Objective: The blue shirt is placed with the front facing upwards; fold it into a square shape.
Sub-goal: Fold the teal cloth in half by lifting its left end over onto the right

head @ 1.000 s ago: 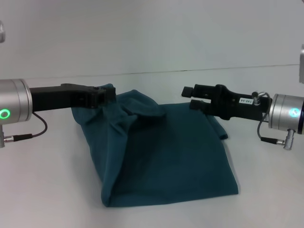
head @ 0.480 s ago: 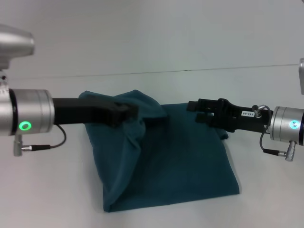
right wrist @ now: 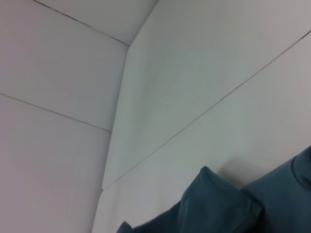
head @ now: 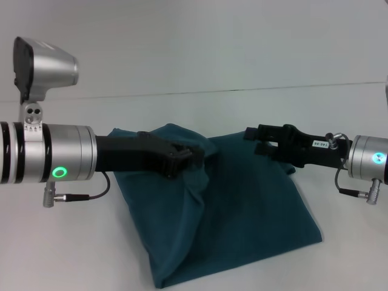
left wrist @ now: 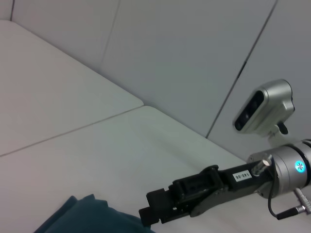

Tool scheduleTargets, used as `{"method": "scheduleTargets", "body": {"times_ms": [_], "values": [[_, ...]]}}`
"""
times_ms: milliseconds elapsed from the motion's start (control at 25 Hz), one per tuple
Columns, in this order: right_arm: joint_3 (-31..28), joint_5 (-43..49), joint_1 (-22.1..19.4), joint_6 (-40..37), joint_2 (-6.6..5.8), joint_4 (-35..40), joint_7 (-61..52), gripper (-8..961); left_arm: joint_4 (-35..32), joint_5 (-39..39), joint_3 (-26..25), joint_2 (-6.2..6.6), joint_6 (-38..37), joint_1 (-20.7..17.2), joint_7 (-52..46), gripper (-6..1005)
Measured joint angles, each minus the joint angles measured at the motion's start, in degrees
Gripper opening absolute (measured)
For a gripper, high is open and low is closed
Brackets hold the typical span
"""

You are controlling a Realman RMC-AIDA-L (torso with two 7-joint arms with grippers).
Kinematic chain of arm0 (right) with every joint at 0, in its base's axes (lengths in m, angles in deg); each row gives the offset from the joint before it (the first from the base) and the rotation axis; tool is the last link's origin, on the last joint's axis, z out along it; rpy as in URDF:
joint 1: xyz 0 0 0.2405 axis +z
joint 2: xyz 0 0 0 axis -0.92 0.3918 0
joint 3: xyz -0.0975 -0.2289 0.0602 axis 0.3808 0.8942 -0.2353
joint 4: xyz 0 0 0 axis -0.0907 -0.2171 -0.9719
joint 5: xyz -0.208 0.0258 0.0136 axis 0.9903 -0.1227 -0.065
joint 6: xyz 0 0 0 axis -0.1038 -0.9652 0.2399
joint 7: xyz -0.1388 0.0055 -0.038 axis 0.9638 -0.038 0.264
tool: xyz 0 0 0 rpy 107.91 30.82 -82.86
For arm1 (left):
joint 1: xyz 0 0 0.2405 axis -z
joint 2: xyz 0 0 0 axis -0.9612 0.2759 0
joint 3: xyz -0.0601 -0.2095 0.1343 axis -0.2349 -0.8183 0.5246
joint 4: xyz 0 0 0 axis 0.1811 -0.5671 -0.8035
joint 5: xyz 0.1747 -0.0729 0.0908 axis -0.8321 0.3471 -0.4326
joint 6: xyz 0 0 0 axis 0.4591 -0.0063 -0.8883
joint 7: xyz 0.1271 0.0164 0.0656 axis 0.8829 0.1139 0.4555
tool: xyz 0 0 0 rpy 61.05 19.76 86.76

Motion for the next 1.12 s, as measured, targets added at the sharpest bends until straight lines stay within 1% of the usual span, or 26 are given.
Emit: {"method": "scheduleTargets", "body": {"times_ms": [160, 320, 480, 640, 800, 960, 1120], "values": [[0.6, 0.0, 0.6, 0.3, 0.22, 0.0, -0.4, 617, 2.1, 0.2, 0.8, 0.07, 0.7, 0.7, 2.0, 23], [0.7, 0.0, 0.9, 0.7, 0.39, -0.2, -0.4, 616, 5.6, 0.2, 1.7, 0.39, 1.9, 2.6, 3.2, 23], [0.2, -0.6, 0.0, 0.7, 0.40, 0.0, -0.2, 617, 7.2, 0.1, 2.1, 0.42, 2.4, 3.6, 4.8, 23], [0.1, -3.6, -2.0, 0.4, -0.17, 0.2, 0.4, 616, 9.5, 0.4, 2.9, 0.31, 3.2, 4.5, 7.4, 24], [0.1, -5.6, -3.2, -0.2, -0.57, 0.2, 1.3, 615, 13.9, 1.0, 3.7, 0.16, 5.7, 6.0, 10.1, 28], [0.1, -5.9, -3.7, -0.3, -0.58, 0.2, 2.1, 614, 18.4, 3.0, 5.6, 0.13, 8.3, 7.7, 13.4, 35], [0.1, -6.1, -3.9, -0.2, -0.50, 0.2, 2.7, 613, 20.7, 5.0, 9.7, 0.06, 11.2, 8.3, 16.8, 43]]}}
